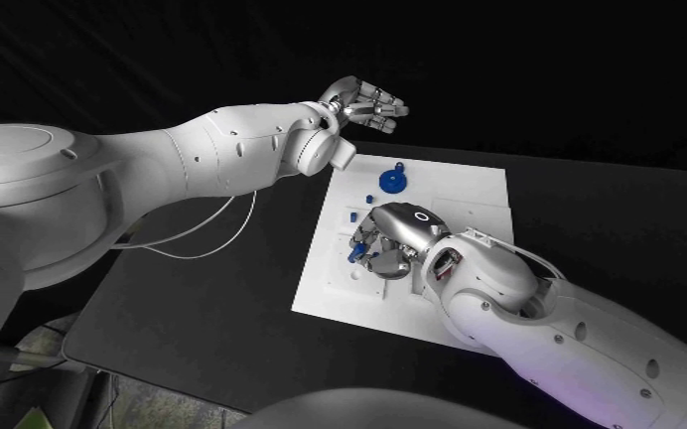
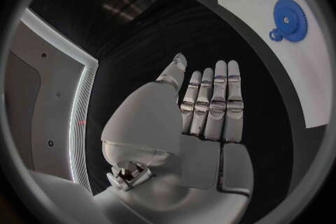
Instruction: Assemble the parts on the task board
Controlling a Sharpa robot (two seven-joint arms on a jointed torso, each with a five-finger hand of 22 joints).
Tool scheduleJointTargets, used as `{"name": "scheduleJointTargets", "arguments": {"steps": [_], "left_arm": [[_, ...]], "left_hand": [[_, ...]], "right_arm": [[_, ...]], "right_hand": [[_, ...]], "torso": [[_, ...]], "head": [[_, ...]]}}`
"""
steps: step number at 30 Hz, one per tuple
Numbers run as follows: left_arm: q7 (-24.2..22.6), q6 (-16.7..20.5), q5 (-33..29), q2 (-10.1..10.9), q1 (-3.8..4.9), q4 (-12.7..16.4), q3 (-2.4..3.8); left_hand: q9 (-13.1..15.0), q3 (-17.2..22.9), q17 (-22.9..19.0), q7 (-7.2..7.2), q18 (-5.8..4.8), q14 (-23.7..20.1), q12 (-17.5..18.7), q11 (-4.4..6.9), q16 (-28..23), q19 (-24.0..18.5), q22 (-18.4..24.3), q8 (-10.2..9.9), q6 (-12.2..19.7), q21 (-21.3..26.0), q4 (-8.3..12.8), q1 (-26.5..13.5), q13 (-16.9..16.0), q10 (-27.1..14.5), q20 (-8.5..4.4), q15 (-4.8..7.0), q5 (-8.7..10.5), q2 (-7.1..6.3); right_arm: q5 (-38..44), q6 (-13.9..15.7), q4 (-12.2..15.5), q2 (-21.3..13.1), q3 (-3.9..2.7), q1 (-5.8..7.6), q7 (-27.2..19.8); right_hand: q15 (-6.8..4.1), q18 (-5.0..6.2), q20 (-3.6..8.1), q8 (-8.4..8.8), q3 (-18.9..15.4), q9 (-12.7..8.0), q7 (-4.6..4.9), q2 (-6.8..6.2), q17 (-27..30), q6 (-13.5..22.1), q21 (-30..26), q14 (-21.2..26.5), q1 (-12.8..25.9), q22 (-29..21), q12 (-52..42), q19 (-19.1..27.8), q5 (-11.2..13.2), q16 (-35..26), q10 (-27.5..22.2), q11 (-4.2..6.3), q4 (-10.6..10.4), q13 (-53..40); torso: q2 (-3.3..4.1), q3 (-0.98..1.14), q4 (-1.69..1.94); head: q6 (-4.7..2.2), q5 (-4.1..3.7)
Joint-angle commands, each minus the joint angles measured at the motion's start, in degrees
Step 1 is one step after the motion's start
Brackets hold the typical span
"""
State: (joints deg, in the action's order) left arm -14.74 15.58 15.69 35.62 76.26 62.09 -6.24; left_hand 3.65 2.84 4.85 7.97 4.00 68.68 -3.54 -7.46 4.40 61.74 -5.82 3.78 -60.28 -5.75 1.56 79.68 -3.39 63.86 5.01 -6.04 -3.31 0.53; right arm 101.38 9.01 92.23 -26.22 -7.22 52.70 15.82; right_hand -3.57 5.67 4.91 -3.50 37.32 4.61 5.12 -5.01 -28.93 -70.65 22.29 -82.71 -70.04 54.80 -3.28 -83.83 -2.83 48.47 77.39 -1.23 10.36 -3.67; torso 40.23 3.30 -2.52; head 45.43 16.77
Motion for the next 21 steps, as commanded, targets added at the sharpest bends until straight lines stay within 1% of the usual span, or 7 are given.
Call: {"name": "scheduleJointTargets", "arguments": {"steps": [1,5,9,12,21], "left_arm": [[-0.3,-0.6,0.1,-0.2,0.01,0.1,0.05],[-0.3,-0.5,0.1,-0.2,0.01,0.1,0.05],[-0.4,-0.4,0.1,-0.2,0.01,0.1,0.05],[-0.4,-0.4,0.1,-0.3,0.01,0.1,0.05],[-0.4,-0.3,0.1,-0.3,0.0,0.1,0.05]], "left_hand": [[-0.1,-0.1,0.0,-0.12,-0.66,-0.1,0.1,0.07,-0.2,0.0,0.1,-0.2,0.2,-0.2,0.4,-0.2,0.0,-0.2,0.19,-0.04,0.01,0.5],[-0.1,-0.1,0.0,-0.12,-0.66,-0.1,0.1,0.07,-0.2,0.0,0.1,-0.2,0.2,-0.2,0.4,-0.2,0.0,-0.2,0.19,-0.04,0.01,0.5],[-0.1,-0.1,0.0,-0.12,-0.66,-0.1,0.1,0.07,-0.2,0.0,0.1,-0.2,0.2,-0.2,0.4,-0.2,0.0,-0.2,0.19,-0.04,0.01,0.5],[0.0,-0.1,0.0,-0.08,-0.67,-0.1,0.1,0.06,-0.2,0.0,0.1,-0.2,0.3,-0.3,0.4,-0.2,0.0,-0.3,0.19,-0.03,0.0,0.47],[0.0,-0.1,0.0,-0.08,-0.67,-0.1,0.1,0.06,-0.2,0.0,0.1,-0.2,0.3,-0.3,0.4,-0.2,0.0,-0.3,0.19,-0.03,0.0,0.47]], "right_arm": [[3.5,0.1,-0.6,0.4,0.79,-0.02,-2.0],[4.3,-0.3,-0.9,0.5,1.48,-0.02,-2.0],[4.9,-0.7,-1.1,0.6,1.9,-0.02,-2.1],[5.4,-0.9,-1.2,0.6,2.12,-0.01,-2.0],[6.0,-1.3,-1.3,0.6,2.64,-0.01,-1.8]], "right_hand": [[-0.4,0.49,0.39,-0.23,0.0,0.4,-0.64,0.42,-0.1,-1.0,-0.2,-0.1,-0.1,0.1,-0.2,-1.5,-0.3,-0.3,0.4,0.11,0.4,0.0],[-0.4,0.49,0.39,-0.22,0.0,0.4,-0.64,0.46,-0.1,-0.9,-0.3,-0.1,-0.1,0.1,-0.2,-1.5,-0.3,-0.3,0.4,0.1,0.5,0.0],[-0.41,0.49,0.39,-0.22,-0.1,0.4,-0.65,0.5,-0.1,-1.0,-0.3,-0.1,-0.1,0.3,-0.2,-1.5,-0.4,-0.3,0.5,0.12,0.6,0.0],[-0.41,0.49,0.39,-0.22,-0.1,0.4,-0.65,0.5,-0.1,-1.0,-0.3,-0.1,-0.1,0.3,-0.2,-1.5,-0.4,-0.3,0.5,0.12,0.6,0.0],[-0.42,0.5,0.4,-0.22,0.0,0.4,-0.65,0.53,-0.1,-1.0,-0.3,-0.1,0.0,0.4,-0.2,-1.5,-0.4,-0.2,0.5,0.12,0.7,0.0]], "torso": [[-0.01,0.03,-0.05],[-0.01,0.05,-0.09],[-0.01,0.05,-0.12],[-0.03,0.03,-0.1],[-0.03,0.02,-0.08]], "head": [[0.31,0.45],[0.45,0.55],[0.59,0.65],[0.7,0.58],[0.72,0.64]]}}
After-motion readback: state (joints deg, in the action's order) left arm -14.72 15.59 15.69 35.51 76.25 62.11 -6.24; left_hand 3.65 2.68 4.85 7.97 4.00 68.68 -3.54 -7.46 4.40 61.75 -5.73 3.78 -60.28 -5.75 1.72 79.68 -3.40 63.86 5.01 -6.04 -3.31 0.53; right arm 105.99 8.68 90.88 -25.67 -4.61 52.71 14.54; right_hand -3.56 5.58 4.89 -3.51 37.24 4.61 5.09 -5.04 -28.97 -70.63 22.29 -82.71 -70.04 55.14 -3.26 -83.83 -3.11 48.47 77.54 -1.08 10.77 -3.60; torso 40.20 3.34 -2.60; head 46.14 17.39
